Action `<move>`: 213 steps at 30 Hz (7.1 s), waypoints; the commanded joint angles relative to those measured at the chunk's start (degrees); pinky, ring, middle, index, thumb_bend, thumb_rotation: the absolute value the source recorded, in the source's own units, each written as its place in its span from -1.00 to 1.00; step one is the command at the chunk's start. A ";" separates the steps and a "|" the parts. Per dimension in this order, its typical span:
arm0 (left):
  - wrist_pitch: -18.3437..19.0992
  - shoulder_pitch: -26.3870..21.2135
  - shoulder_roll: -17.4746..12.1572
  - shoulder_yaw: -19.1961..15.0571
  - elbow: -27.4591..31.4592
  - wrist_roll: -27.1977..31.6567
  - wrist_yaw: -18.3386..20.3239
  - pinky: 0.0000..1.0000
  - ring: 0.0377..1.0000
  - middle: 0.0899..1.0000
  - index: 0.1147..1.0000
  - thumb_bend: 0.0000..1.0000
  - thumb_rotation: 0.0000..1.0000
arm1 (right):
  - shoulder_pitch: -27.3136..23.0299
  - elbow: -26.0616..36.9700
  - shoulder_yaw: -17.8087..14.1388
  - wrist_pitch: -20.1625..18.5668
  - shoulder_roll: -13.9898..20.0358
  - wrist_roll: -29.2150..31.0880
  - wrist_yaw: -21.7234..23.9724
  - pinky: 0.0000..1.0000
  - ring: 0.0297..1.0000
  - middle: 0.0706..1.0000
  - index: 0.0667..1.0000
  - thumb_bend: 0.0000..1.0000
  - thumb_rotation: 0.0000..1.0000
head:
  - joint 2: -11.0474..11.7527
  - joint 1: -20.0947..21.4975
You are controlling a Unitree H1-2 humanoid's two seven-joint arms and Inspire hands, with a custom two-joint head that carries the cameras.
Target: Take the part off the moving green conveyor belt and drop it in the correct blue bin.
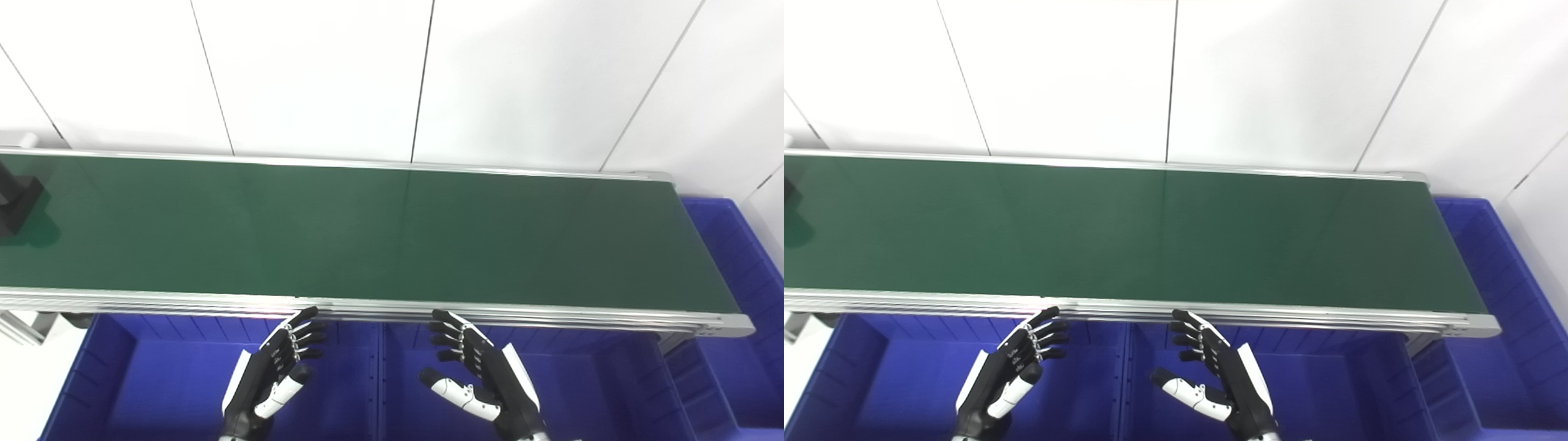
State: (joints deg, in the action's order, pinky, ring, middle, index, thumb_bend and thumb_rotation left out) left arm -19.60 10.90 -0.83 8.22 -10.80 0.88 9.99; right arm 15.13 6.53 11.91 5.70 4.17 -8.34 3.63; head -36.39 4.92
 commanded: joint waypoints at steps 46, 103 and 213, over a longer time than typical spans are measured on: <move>-4.73 -2.63 2.16 0.74 -4.66 -1.19 -0.56 0.29 0.45 0.49 0.58 0.94 0.33 | -1.62 -1.99 -1.05 6.56 0.57 1.34 0.27 0.35 0.52 0.59 0.67 0.12 -0.04 | 10.04 -15.32; -7.31 -6.09 3.02 1.08 -11.49 -2.27 -2.06 0.17 0.36 0.41 0.51 0.99 0.27 | -2.74 -2.45 -2.15 7.17 1.46 1.53 0.50 0.24 0.46 0.54 0.61 0.27 0.07 | 15.27 -17.62; -7.22 -6.85 2.06 0.25 -11.58 -0.50 -0.77 0.25 0.43 0.48 0.58 0.91 0.33 | -26.75 12.40 -2.09 -17.69 10.38 -14.15 7.32 0.54 0.67 0.65 0.72 0.01 -0.61 | 11.38 -8.95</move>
State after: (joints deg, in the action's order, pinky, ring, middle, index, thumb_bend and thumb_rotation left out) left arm -24.48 4.77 1.24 8.48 -24.40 -0.15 8.83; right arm -9.86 18.16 9.84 -15.40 14.00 -21.84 11.78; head -24.96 -3.96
